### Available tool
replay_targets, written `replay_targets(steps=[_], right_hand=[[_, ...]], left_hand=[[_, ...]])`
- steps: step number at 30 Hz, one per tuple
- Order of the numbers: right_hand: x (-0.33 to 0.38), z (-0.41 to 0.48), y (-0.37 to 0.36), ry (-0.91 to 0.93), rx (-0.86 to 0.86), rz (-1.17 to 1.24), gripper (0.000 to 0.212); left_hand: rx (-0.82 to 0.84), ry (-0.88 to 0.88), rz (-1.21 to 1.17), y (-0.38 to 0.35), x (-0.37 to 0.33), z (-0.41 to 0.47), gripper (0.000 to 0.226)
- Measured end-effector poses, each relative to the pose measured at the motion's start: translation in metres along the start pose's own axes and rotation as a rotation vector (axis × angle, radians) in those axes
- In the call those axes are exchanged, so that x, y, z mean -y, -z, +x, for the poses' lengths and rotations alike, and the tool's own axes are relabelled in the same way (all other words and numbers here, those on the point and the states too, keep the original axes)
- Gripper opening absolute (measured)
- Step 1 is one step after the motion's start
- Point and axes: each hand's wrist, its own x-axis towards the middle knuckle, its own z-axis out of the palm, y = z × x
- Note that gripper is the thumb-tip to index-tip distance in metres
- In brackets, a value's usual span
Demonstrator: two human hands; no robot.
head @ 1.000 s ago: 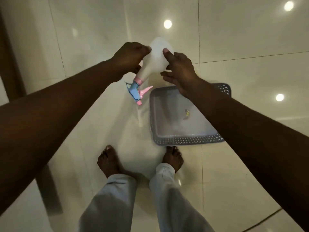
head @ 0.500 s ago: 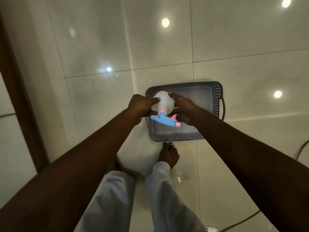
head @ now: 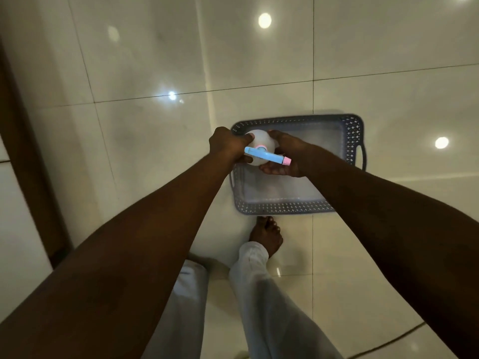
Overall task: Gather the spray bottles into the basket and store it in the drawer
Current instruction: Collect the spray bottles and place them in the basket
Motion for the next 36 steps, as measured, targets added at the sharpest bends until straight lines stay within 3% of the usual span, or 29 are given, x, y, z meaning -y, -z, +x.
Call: replay_targets(steps=[9, 16, 19, 21, 31, 36], right_hand=[[-0.028, -0.020, 0.004, -0.026, -0.020, 0.106, 0.060], [-0.107, -0.115, -0.025, 0.018, -0.145, -0.426, 0.028], [-0.127, -0.149, -0.061, 0.119, -0.085, -0.417, 0.015], [-0.134, -0.169, -0.101, 0.172, -0.019, -0.414, 0.019], [-0.129, -0.277, -0.367, 0.554, 0.178, -0.978, 0.016], [-0.132, -0.302, -0.499, 0.687, 0.275, -1.049, 0.021]], left_hand=[[0.070, 0.093, -0.103, 0.030, 0.000, -0.027, 0.035], [-0.033, 0.024, -0.111, 0.129, 0.017, -0.108, 0.021], [-0.103, -0.034, -0.189, 0.186, 0.030, -0.155, 0.021], [-0.123, -0.049, -0.285, 0.231, 0.040, -0.183, 0.017], [-0.488, -0.204, -0.484, 0.479, 0.105, -0.283, 0.022], [-0.716, -0.217, -0.554, 0.586, 0.147, -0.292, 0.025]])
